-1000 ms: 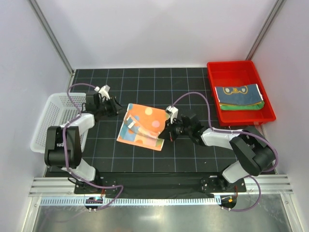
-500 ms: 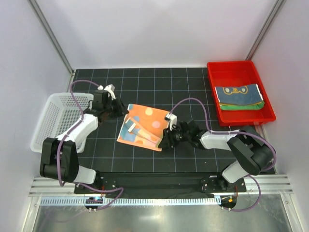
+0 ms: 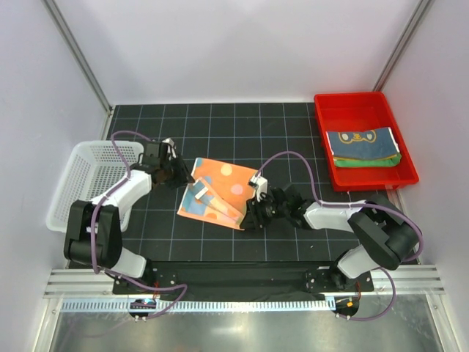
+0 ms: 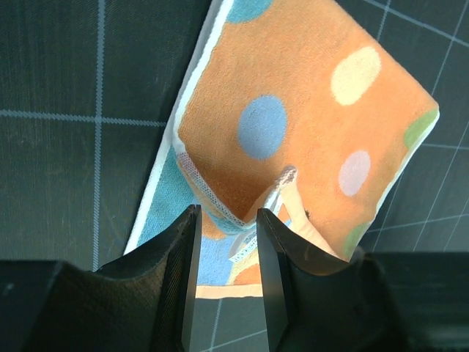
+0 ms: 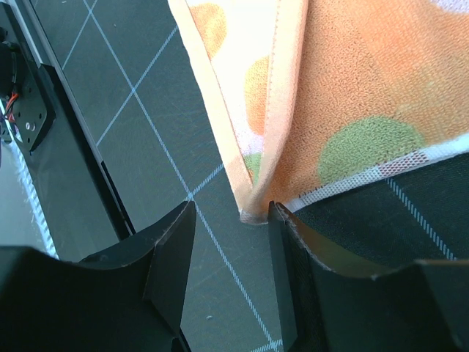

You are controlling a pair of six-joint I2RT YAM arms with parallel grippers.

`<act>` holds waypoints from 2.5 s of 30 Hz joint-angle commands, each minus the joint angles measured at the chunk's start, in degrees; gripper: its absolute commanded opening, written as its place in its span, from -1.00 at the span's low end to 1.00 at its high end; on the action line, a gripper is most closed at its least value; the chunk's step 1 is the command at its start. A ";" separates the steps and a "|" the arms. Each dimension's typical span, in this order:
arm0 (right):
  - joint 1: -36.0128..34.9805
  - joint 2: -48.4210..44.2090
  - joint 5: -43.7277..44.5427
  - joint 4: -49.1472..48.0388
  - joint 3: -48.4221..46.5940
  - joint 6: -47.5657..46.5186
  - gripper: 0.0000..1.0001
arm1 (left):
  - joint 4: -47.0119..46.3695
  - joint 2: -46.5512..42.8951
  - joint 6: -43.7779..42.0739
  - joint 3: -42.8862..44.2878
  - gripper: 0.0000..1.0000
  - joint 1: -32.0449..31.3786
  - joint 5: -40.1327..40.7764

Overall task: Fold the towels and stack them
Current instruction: Fold the towel

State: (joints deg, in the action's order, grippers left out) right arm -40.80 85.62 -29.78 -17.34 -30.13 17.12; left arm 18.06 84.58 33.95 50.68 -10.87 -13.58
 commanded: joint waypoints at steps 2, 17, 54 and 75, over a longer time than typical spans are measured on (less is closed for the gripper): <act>-0.77 -1.25 1.21 -1.03 0.51 0.01 0.03 | 1.70 0.41 5.15 4.43 -0.18 -0.46 2.77; -1.04 -2.13 1.30 -1.29 1.04 -0.51 0.04 | 8.74 17.98 -7.32 19.11 -0.09 -1.34 -17.08; 6.59 -3.46 36.82 18.84 -14.16 20.23 0.17 | 14.19 11.47 -6.01 14.37 -0.07 2.96 5.67; 18.12 24.32 8.17 5.39 -34.11 6.17 -0.90 | -1.36 6.92 7.00 -2.51 -0.36 0.25 -5.84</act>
State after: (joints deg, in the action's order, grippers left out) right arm -23.35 109.27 -15.40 -8.38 -59.90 28.21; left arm 20.27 93.91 37.39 49.84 -9.06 -16.56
